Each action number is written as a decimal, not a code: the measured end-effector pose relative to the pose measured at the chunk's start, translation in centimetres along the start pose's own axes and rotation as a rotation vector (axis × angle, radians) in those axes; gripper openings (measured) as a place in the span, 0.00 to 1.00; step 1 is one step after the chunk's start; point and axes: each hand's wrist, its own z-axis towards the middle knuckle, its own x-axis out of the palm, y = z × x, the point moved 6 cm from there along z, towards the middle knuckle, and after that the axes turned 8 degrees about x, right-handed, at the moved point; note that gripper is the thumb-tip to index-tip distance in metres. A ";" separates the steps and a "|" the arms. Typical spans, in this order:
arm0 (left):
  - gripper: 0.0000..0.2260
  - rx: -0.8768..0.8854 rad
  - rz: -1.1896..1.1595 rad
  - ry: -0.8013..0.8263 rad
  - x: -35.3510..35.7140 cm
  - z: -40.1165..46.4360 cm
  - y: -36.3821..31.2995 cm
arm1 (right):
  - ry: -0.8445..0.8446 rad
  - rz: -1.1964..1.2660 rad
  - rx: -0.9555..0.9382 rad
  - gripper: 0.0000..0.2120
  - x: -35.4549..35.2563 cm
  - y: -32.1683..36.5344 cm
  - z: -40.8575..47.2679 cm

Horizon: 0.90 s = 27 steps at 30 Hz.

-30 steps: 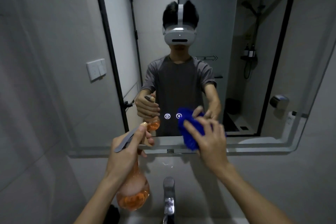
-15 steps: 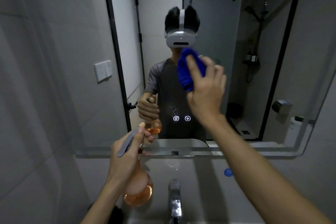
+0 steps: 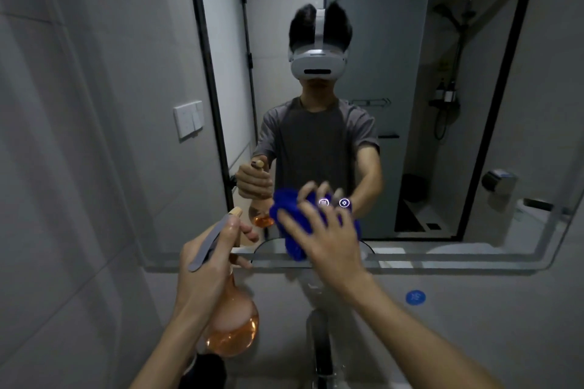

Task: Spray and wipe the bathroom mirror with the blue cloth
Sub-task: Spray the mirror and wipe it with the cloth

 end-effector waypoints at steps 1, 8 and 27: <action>0.15 0.000 -0.008 0.004 0.3 0.1 0.0 | -0.071 -0.010 0.078 0.26 -1.6 -2.1 2.5; 0.16 0.012 -0.088 0.032 2.7 1.2 -0.6 | -0.224 -0.040 0.551 0.37 -9.2 -13.8 13.1; 0.19 -0.047 -0.113 0.069 4.8 -0.5 1.1 | -0.103 0.052 0.344 0.28 0.6 -11.2 -10.4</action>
